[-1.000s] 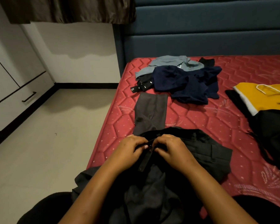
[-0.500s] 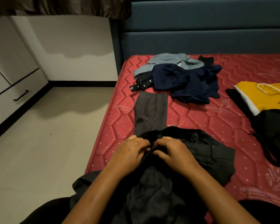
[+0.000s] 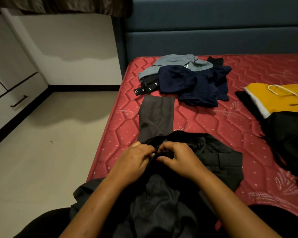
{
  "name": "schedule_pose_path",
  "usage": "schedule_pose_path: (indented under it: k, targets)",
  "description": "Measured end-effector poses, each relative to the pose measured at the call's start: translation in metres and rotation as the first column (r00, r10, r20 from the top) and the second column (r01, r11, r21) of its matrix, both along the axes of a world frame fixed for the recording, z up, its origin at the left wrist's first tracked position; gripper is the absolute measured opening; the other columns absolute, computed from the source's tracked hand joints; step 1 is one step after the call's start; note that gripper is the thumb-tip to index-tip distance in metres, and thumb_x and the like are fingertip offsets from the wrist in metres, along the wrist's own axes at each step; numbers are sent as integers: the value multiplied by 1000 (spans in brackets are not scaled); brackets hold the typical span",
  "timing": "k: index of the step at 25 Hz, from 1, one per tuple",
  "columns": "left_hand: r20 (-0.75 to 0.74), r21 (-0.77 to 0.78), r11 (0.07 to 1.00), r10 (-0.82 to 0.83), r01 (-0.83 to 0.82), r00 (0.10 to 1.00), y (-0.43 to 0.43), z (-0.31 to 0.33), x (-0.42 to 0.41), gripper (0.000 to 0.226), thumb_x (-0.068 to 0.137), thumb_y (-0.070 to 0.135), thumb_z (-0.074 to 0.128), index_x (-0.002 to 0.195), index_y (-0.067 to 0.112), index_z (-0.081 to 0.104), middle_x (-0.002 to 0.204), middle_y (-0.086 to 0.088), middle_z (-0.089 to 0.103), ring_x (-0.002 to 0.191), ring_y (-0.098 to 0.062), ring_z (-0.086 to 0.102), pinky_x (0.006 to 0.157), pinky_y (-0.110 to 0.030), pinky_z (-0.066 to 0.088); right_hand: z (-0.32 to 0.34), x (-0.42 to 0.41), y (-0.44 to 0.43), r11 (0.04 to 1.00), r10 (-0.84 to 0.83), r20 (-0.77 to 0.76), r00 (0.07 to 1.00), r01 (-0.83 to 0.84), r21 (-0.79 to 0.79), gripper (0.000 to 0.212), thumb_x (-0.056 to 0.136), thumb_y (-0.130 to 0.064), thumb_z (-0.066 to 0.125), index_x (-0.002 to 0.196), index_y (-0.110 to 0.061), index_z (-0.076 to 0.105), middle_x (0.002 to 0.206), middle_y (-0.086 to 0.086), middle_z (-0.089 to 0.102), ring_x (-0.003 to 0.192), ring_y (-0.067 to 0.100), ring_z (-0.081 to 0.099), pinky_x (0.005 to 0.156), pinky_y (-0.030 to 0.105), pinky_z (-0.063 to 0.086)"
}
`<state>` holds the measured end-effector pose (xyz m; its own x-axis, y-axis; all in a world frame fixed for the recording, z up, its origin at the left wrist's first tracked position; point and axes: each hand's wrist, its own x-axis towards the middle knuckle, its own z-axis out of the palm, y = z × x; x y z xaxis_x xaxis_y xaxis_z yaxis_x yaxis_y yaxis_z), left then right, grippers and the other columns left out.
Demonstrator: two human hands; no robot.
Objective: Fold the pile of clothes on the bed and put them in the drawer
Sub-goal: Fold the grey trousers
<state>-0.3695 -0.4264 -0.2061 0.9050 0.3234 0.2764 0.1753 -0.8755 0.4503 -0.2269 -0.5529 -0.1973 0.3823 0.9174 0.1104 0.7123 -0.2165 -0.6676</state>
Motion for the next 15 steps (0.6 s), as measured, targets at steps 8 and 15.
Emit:
schedule_pose_path:
  k: [8,15]
  targets:
    - [38,-28,1000,-2,3,999,1,2,4,36,88,37,35,95,18,65,84,4,63,77,-13,48,72,-30,41,-5,-4,5,985,-135,74,988,142,-96,21,84,-39,61,104,-33,59,105,-11,67,104,15,61,80,33,49]
    - [51,-43,998,41,-39,998,-2,4,6,40,89,43,34,88,16,63,80,2,62,76,-17,51,70,-30,39,9,-2,1,984,-129,64,990,135,-114,21,81,-44,67,99,-34,63,97,-11,68,96,11,63,77,31,49]
